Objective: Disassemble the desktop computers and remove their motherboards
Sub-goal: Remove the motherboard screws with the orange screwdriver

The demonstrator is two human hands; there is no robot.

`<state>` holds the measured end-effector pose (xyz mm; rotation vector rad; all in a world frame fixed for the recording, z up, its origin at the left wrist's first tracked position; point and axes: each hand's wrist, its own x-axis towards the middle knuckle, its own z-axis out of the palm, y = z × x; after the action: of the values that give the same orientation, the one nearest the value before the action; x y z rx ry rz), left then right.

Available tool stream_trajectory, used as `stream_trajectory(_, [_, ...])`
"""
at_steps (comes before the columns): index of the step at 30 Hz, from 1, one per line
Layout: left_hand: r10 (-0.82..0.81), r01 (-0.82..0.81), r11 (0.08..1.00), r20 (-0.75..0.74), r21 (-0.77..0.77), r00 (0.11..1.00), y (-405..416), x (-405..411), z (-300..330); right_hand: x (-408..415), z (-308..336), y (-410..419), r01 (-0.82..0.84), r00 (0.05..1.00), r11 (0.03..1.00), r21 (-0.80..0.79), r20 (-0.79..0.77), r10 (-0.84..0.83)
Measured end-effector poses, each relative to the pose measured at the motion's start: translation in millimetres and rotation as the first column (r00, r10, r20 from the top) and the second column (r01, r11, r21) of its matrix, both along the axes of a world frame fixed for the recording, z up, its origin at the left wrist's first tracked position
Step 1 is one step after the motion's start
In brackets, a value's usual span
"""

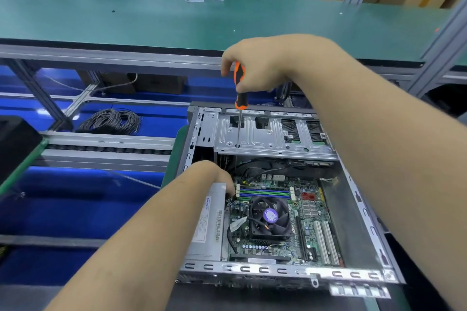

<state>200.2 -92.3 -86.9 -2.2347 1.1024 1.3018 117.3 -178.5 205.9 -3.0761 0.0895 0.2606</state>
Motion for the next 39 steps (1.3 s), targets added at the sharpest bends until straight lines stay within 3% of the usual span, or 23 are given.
stream_trajectory(3, [-0.017, 0.017, 1.0, -0.002, -0.003, 1.0, 0.4, -1.2, 2.0, -2.3, -5.9, -4.6, 0.077, 0.995, 0.996, -0.053, 0.074, -0.073])
stream_trajectory(5, [-0.02, 0.02, 1.0, -0.001, -0.003, 1.0, 0.3, -1.0, 1.5, 2.2, -13.9, -1.2, -0.01, 0.989, 0.996, -0.085, 0.144, 0.022])
stream_trajectory(9, [0.01, -0.01, 1.0, -0.005, 0.0, 1.0, 0.6, -1.1, 1.5, -1.0, -4.7, -5.2, -0.058, 0.997, 0.998, 0.036, 0.049, 0.056])
stream_trajectory(13, [0.013, -0.013, 1.0, -0.008, 0.008, 1.0, -0.4, 0.4, 0.9, -3.9, -14.6, -10.9, 0.035, 0.998, 0.988, -0.149, 0.053, -0.027])
stream_trajectory(20, [-0.028, 0.028, 1.0, 0.026, 0.003, 0.999, -2.4, 2.4, -4.1, -4.5, -24.1, -14.2, -0.05, 0.986, 0.999, -0.012, 0.16, 0.052])
stream_trajectory(39, [-0.01, 0.011, 1.0, 0.017, -0.022, 1.0, -5.0, 7.5, -12.9, -2.1, -9.3, -13.1, -0.08, 0.963, 0.996, 0.026, 0.259, 0.071])
